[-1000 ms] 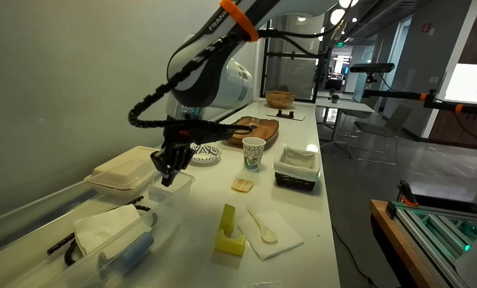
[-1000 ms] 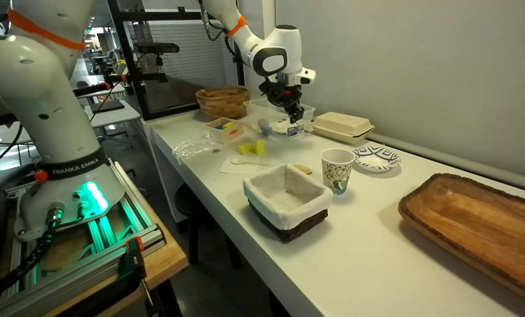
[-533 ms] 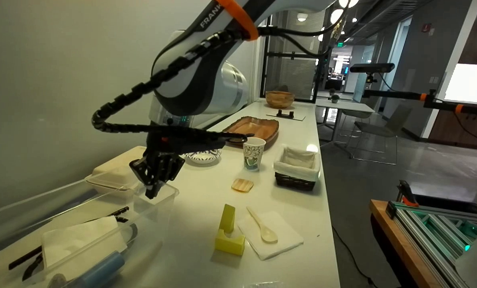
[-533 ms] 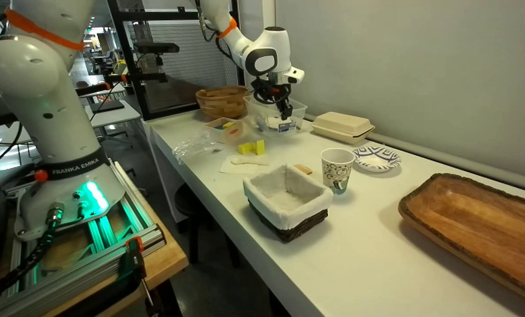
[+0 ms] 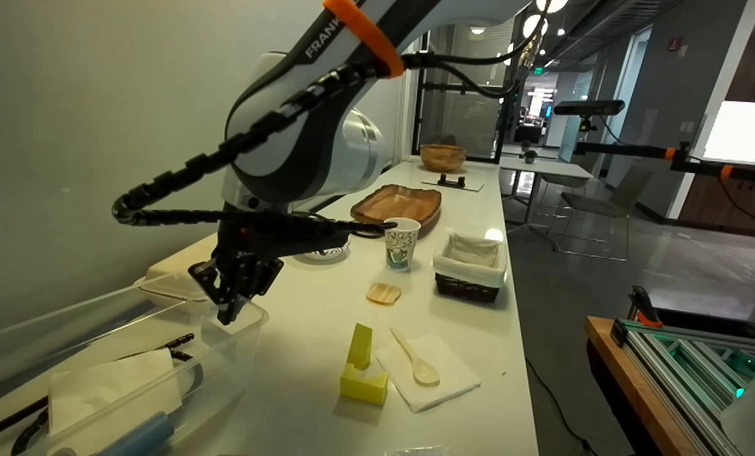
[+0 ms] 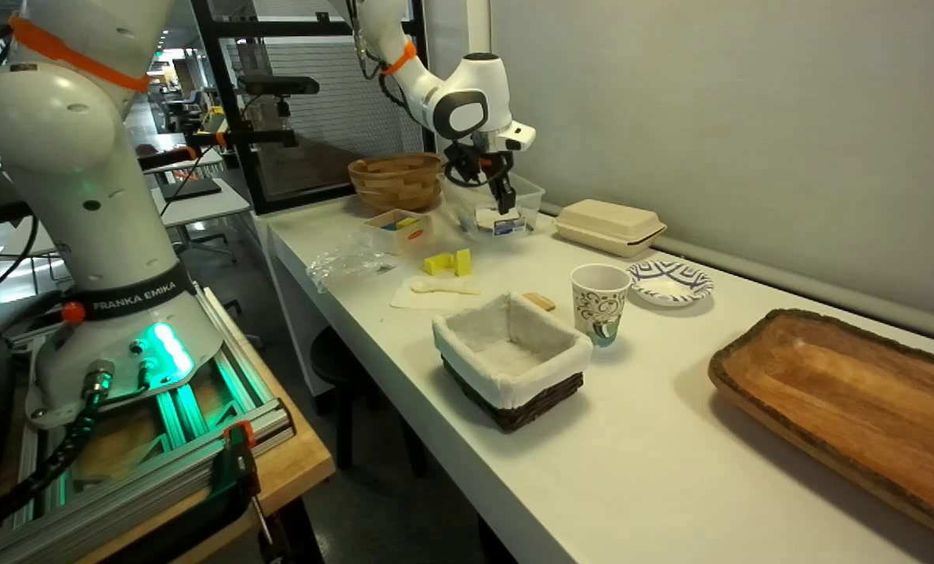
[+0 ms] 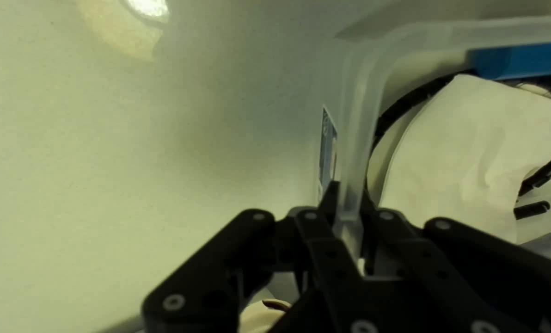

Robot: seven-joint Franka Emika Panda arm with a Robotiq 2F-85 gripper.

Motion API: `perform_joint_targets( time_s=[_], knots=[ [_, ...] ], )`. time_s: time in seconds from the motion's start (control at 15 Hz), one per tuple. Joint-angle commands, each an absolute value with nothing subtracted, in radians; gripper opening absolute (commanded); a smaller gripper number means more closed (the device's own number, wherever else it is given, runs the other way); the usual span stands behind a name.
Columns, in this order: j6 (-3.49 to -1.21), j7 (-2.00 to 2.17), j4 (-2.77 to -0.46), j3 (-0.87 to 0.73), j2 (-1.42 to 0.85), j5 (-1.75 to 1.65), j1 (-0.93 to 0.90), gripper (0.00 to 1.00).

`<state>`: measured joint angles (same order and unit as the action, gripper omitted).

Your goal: Move the basket to the right then move the clear container to the left.

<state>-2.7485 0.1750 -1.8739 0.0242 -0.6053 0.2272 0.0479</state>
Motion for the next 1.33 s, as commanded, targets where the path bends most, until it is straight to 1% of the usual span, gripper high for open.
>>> perform_joint_targets(
  time_s=[0.0,0.47,1.27],
  knots=[
    [-2.782,0.230,-1.835,-0.016,-0.641,0.209,0.001,0.02],
    [-2.804,0.271,-1.796,-0.054,-0.676,0.196,-0.040,0.02],
    [-2.751,0.093,-1.660,-0.032,-0.751,0.079,-0.003,0.02]
  ],
)
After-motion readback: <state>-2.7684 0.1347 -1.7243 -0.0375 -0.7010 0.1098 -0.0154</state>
